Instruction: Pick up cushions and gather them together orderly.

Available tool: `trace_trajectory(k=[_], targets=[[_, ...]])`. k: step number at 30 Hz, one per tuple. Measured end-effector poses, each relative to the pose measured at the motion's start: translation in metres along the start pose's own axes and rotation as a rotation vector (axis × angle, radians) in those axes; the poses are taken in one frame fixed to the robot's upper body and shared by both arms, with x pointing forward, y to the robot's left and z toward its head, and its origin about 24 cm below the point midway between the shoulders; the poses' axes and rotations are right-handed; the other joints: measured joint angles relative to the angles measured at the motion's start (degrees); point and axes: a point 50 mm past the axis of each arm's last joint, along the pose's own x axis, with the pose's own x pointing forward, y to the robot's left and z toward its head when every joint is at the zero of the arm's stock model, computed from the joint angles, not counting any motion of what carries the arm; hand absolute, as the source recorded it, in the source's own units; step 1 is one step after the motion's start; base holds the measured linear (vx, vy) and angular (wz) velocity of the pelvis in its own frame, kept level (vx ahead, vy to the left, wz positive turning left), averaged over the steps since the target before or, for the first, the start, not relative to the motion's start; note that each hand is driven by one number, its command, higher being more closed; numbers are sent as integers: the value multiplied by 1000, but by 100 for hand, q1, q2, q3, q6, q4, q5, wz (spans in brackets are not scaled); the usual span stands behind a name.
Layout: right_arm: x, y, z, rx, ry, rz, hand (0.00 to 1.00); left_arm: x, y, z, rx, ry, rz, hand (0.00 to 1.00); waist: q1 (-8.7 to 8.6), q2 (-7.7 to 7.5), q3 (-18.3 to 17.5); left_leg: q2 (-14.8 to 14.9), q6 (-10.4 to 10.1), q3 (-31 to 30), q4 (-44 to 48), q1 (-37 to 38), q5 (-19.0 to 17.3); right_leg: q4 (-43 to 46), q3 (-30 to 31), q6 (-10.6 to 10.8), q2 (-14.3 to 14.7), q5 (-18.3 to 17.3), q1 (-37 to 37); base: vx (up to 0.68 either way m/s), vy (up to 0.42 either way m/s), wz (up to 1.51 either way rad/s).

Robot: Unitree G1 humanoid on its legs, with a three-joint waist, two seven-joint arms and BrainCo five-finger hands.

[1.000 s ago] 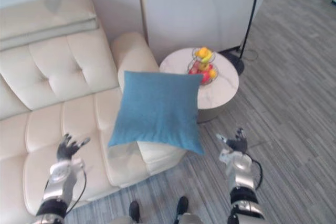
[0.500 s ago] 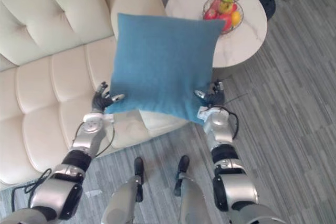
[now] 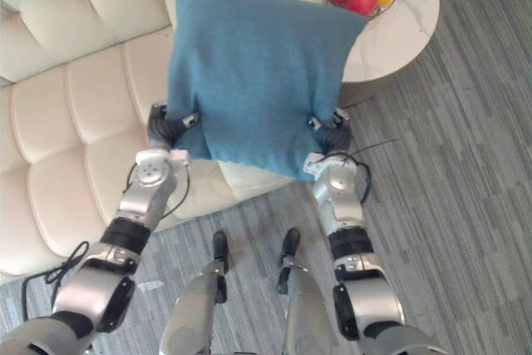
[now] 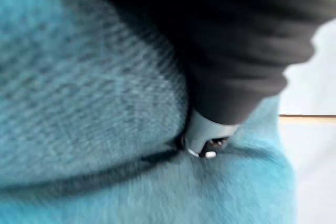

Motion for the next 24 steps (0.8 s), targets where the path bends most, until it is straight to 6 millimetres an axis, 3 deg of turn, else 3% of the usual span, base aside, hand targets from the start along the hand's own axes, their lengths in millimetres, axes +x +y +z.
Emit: trace_trajectory(k=[2, 9, 11, 13, 16, 20, 24], targets=[[-9, -4, -8, 1, 18, -5, 100, -10, 0, -5, -12, 7, -6, 100, 1, 2, -2, -1, -1, 17, -6, 164, -1, -15, 2, 10, 0, -11, 170, 57, 13, 2], [-55, -14, -35, -3, 86, 4, 100, -73, 13, -39, -79, 102, 26, 100, -38, 0, -117, -15, -52, 21, -353, 923, -42, -271, 0, 47, 100, -137, 935, 22, 6, 5], [-76, -21, -54, -33, 157, 16, 100, -103, 21, -58, -95, 190, 60, 100, -45, 3, -534, -7, -71, 16, -592, 1142, -7, -555, -1, 78, 178, -80, 1169, 74, 7, -1], [-90, -22, -56, -41, 168, 38, 100, -121, 26, -63, -127, 223, 85, 100, -40, 14, -688, -7, -77, 8, -730, 1346, 11, -781, -13, 94, 218, -31, 1417, 129, 9, 0], [-105, -25, -57, -46, 172, 59, 100, -146, 30, -68, -171, 267, 110, 100, -47, 15, -987, -24, -75, -24, -905, 1578, 12, -1022, -47, 143, 248, 9, 1685, 98, 8, 3], [-117, -24, -51, -58, 145, 93, 100, -166, 32, -61, -205, 258, 122, 100, -47, 13, -1215, -60, -75, -117, -1017, 1907, 11, -1290, -136, 168, 259, 26, 2136, 87, 9, 11], [-123, -15, -49, -56, 125, 139, 100, -174, 40, -55, -211, 230, 153, 100, -50, 17, -1355, -64, -73, -177, -1026, 2113, 10, -1430, -212, 170, 276, 32, 2443, 36, 3, 11]])
